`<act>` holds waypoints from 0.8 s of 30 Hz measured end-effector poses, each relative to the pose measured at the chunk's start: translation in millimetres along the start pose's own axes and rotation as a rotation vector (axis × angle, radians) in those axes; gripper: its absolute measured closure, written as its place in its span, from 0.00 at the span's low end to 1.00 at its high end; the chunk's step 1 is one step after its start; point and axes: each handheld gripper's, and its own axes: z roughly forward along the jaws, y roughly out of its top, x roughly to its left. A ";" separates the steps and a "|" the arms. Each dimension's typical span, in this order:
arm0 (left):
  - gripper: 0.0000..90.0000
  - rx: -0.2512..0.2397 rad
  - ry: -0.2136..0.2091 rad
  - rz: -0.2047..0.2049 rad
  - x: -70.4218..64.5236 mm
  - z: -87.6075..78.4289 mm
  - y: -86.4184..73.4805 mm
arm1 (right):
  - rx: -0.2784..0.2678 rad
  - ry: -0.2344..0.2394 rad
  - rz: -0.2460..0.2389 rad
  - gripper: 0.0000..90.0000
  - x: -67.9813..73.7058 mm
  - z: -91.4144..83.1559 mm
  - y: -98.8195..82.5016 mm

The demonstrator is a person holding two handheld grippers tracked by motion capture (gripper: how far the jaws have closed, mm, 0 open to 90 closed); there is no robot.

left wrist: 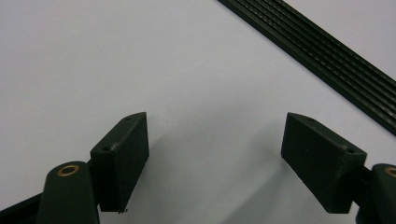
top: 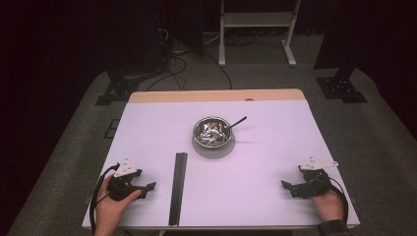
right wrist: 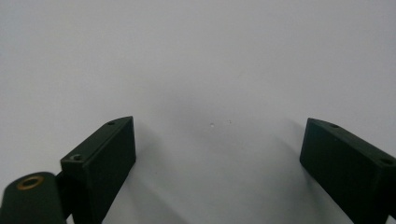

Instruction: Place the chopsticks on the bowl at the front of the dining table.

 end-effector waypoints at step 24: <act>0.29 -0.002 -0.070 -0.043 5.6 11.5 25.9 | 0.000 0.000 0.001 0.10 0.0 0.0 0.0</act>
